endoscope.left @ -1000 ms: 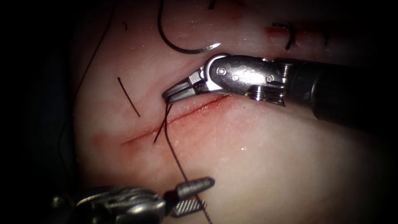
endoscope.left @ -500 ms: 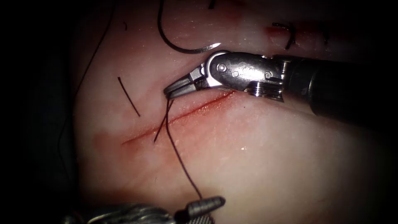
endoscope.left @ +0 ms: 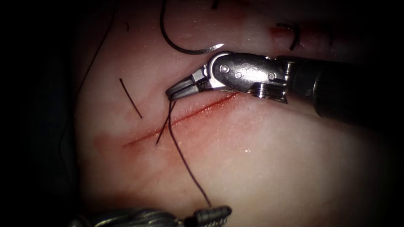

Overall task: Wound Closure
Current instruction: Use the right needle drive to handoff a longer length of suture to the left needle driver, then with the left hand, loop the suture two times around the right hand counter clockwise.

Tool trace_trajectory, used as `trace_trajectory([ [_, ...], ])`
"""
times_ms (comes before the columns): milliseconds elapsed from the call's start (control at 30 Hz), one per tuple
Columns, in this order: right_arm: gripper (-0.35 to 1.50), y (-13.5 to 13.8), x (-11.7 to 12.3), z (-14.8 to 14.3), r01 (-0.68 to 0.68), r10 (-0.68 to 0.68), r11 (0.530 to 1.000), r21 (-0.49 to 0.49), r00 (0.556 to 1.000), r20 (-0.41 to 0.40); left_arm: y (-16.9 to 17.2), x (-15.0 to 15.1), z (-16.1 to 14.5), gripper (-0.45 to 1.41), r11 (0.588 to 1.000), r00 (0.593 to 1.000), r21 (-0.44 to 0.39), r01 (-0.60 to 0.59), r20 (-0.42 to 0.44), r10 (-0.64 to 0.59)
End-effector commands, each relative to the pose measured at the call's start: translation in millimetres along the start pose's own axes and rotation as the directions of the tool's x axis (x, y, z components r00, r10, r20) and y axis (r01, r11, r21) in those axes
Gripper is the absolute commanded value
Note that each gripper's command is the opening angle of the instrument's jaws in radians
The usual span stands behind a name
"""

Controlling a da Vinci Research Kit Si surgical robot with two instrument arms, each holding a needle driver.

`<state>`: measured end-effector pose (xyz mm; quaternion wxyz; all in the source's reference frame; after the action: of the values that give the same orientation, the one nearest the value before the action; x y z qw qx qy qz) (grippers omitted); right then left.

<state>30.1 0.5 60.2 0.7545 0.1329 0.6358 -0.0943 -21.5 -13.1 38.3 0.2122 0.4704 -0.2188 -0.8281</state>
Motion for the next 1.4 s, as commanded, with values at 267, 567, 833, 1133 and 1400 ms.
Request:
trace_trajectory([
  [267,-0.35,0.4,0.3,0.3,0.003,-0.003,1.000,0.003,1.000,-0.004,-1.8,-2.4,-4.4,-0.35,0.999,0.993,0.038,-0.005,0.120,0.001],
  [567,-0.27,-2.1,3.1,0.7,-0.063,0.064,0.998,0.013,0.998,-0.017,1.2,-7.4,-13.4,-0.35,1.000,0.974,0.020,0.010,0.226,-0.014],
  [833,1.38,-4.3,6.0,1.4,-0.223,0.223,0.975,0.025,0.974,-0.026,1.7,-9.3,-16.1,-0.35,1.000,0.960,-0.019,-0.004,0.281,0.009],
  [1133,0.86,-1.1,9.5,-1.6,-0.284,0.282,0.959,0.005,0.950,-0.138,1.1,-8.7,-15.3,-0.35,0.992,0.952,-0.077,-0.102,0.282,0.120],
  [1400,-0.35,3.1,4.8,1.7,-0.211,0.205,0.975,-0.071,0.975,-0.083,-0.9,-8.0,-14.3,-0.35,0.955,0.914,-0.167,-0.246,0.287,0.286],
])
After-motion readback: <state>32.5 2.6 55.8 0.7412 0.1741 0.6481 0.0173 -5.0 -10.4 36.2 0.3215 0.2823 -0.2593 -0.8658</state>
